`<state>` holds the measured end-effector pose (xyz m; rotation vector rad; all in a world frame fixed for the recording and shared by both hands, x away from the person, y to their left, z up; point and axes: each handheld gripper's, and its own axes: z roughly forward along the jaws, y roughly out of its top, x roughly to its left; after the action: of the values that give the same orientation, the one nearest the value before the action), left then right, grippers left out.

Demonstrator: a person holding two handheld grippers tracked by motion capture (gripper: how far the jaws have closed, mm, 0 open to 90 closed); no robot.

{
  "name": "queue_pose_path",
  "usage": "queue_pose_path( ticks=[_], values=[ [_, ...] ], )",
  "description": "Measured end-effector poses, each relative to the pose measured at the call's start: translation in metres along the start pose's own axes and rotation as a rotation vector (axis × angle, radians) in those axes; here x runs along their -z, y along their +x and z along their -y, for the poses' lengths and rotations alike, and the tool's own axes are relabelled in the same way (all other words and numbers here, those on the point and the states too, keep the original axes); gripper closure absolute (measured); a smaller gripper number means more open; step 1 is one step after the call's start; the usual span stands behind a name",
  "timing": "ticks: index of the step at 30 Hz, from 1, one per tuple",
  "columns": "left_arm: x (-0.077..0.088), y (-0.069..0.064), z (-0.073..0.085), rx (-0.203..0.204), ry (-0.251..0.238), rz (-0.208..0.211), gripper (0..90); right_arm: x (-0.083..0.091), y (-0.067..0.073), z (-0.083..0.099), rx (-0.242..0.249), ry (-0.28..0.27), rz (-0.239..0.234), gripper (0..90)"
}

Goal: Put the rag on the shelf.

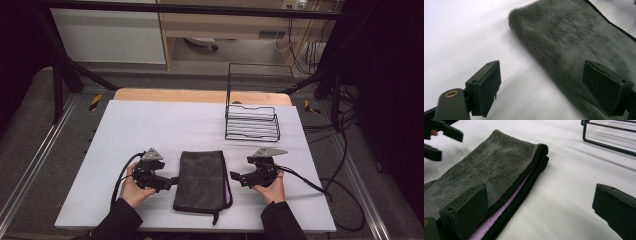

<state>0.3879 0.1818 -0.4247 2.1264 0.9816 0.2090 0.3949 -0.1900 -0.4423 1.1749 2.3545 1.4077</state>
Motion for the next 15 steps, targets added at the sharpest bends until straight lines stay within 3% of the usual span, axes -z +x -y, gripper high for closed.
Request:
queue_pose_path(
  ticks=[8, 15],
  values=[
    [-0.02, 0.008, -0.022, 0.021, -0.011, -0.021, 15.5, 0.003, 0.001, 0.0, 0.0, -0.017, 0.002, 0.7],
    [-0.035, 0.018, -0.039, 0.07, -0.019, -0.044, 20.0, 0.003, 0.002, -0.001, -0.006, -0.023, -0.002, 0.7]
  ],
)
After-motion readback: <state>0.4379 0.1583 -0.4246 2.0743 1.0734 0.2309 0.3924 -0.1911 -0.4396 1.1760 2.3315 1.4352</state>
